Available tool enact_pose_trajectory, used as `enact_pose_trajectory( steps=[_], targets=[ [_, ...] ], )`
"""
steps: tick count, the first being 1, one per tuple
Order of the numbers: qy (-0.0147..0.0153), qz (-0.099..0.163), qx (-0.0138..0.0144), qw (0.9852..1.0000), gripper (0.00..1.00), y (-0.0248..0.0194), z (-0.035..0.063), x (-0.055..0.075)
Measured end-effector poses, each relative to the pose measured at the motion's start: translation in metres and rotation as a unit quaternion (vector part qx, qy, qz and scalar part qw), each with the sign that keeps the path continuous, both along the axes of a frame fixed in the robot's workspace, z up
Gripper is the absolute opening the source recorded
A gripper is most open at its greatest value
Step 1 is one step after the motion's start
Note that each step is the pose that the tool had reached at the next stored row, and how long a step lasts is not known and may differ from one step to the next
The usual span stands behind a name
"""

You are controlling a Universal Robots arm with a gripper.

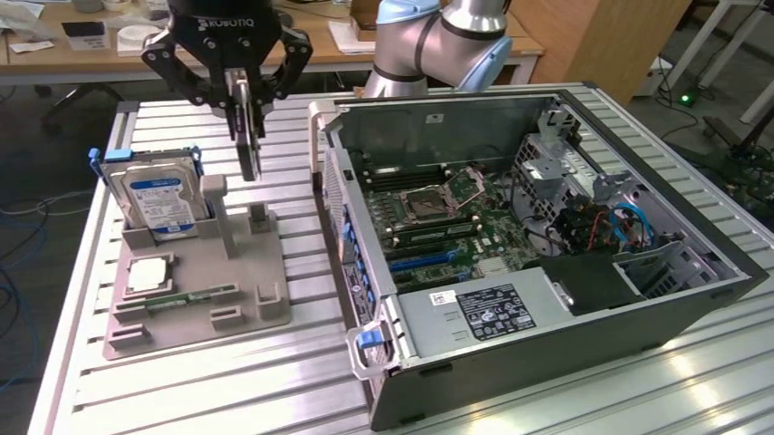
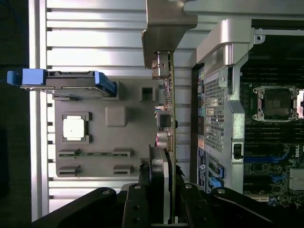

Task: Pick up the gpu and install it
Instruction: 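Pick up the gpu and move the gpu toward the slot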

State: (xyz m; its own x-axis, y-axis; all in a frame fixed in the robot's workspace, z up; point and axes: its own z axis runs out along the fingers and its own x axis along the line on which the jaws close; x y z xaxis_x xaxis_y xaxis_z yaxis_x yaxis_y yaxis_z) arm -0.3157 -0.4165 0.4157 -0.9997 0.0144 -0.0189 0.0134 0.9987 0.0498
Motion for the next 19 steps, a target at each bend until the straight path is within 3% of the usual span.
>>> enact_pose_trajectory(
  steps=[19],
  targets=[
    [0.0001, 0.000, 0.0000, 1.0000, 0.28, 0.0000, 0.0000, 0.028]
  ],
)
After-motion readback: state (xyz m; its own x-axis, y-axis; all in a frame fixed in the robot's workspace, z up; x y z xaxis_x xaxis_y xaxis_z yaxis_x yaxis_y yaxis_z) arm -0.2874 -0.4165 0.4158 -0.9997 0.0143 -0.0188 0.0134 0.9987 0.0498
